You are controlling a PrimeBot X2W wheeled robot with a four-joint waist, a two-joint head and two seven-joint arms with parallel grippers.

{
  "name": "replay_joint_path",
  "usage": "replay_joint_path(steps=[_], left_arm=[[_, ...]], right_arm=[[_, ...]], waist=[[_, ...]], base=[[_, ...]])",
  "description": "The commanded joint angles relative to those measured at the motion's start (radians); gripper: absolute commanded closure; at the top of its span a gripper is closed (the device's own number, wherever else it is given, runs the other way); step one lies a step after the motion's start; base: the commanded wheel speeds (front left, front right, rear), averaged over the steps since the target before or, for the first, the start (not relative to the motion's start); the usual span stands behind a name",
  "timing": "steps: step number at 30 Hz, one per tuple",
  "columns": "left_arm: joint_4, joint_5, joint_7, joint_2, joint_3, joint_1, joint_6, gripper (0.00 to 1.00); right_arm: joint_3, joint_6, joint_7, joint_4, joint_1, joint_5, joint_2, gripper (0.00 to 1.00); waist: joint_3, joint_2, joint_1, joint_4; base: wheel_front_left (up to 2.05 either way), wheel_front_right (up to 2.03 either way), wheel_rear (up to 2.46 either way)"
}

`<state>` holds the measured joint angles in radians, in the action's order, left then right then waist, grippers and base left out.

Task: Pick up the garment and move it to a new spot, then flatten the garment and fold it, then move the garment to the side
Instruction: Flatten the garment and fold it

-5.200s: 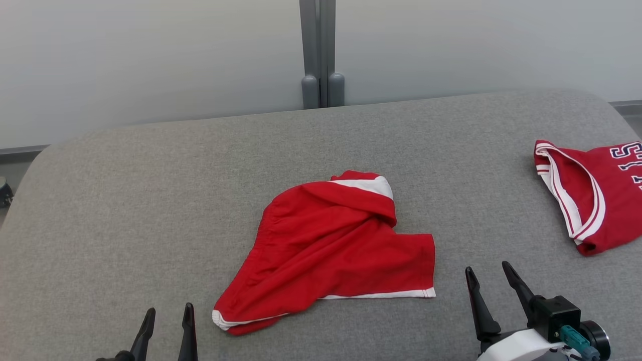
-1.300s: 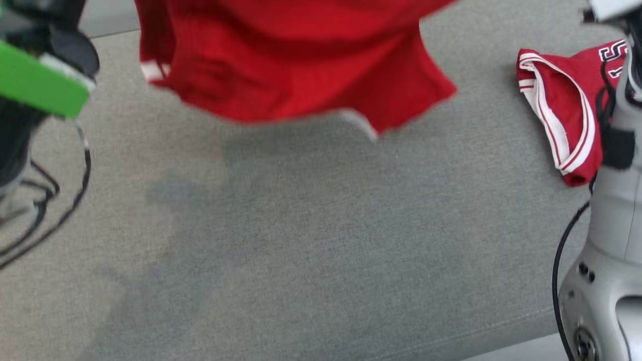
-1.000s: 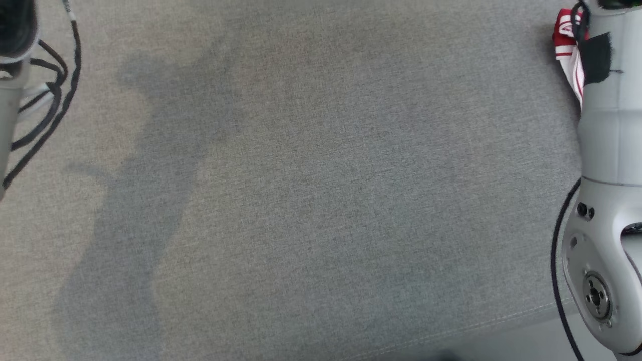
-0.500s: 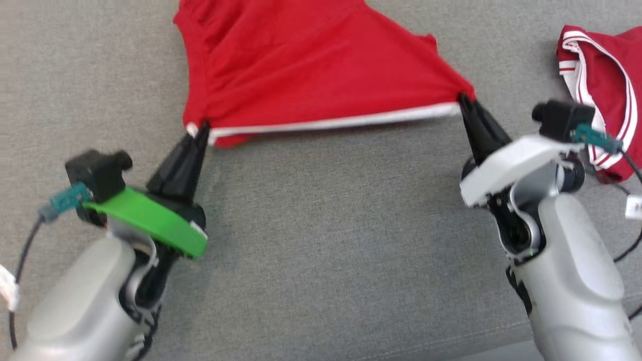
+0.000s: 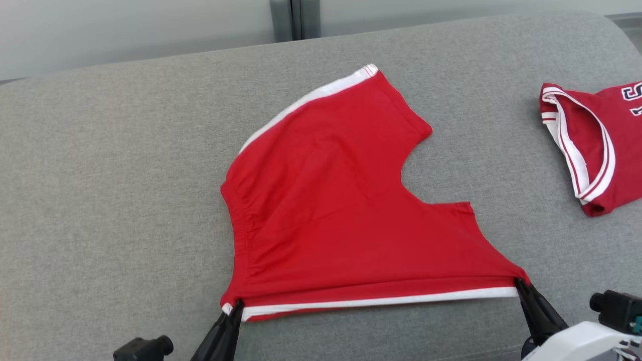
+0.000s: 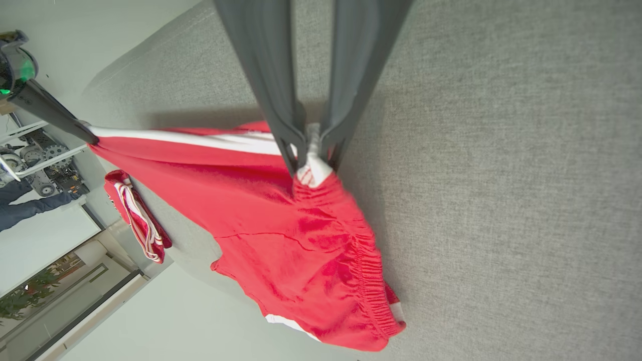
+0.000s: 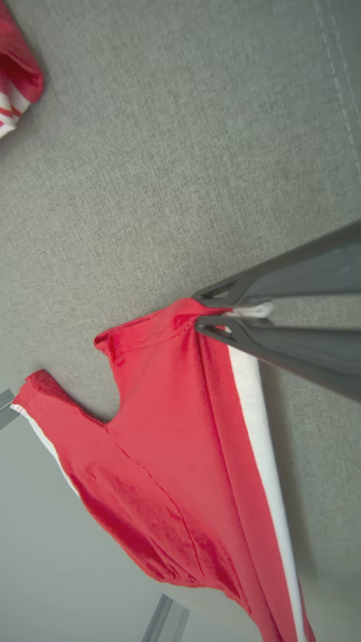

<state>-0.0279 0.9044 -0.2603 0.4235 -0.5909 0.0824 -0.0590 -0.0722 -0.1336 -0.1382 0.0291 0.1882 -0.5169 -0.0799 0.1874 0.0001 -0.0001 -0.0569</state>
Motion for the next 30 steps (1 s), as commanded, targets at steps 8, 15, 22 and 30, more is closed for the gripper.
replay_joint_path(steps=[8, 15, 22, 30], left_arm=[[-0.071, -0.02, 0.017, -0.013, 0.024, -0.042, -0.002, 1.0], [-0.043, -0.084, 0.081, 0.005, 0.043, -0.239, -0.028, 1.0], [0.028, -0.12, 0.114, -0.024, 0.049, -0.433, -0.011, 1.0], [0.134, -0.101, 0.154, -0.105, 0.05, -0.624, -0.002, 1.0]], right_arm=[[-0.03, 0.004, -0.046, 0.121, -0.089, -0.03, 0.021, 1.0], [-0.002, 0.004, -0.1, 0.039, -0.389, 0.05, 0.024, 1.0], [0.01, 0.004, -0.133, -0.109, -0.668, 0.122, 0.001, 1.0], [0.021, 0.004, -0.18, -0.286, -0.894, 0.161, -0.03, 1.0]], waist=[[0.076, -0.0001, 0.0001, 0.037], [0.187, -0.0001, 0.0001, 0.07], [0.286, -0.0001, 0.0001, 0.121], [0.343, -0.0001, 0.0001, 0.171]], base=[[0.0, 0.0, 0.0], [0.0, 0.0, 0.0], [0.0, 0.0, 0.0], [0.0, 0.0, 0.0]])
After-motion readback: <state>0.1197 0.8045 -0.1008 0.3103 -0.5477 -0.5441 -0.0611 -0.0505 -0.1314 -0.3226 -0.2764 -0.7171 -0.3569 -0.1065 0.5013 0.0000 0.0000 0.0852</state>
